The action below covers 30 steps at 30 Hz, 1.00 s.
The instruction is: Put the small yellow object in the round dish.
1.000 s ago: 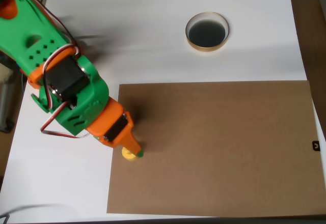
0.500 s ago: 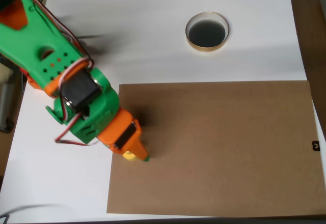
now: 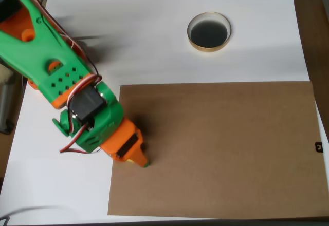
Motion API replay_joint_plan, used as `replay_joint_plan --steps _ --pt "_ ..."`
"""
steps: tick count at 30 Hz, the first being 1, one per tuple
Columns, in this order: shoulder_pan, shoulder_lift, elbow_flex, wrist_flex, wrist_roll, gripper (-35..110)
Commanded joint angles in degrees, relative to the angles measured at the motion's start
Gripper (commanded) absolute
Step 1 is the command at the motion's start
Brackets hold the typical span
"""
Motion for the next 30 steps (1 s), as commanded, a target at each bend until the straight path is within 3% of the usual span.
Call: replay_joint_plan --steps 1,30 --pt "0.53 0.88 -3.34 -0.35 0.26 20" --pt "0.26 0.09 -5.62 -0.53 1.49 0"
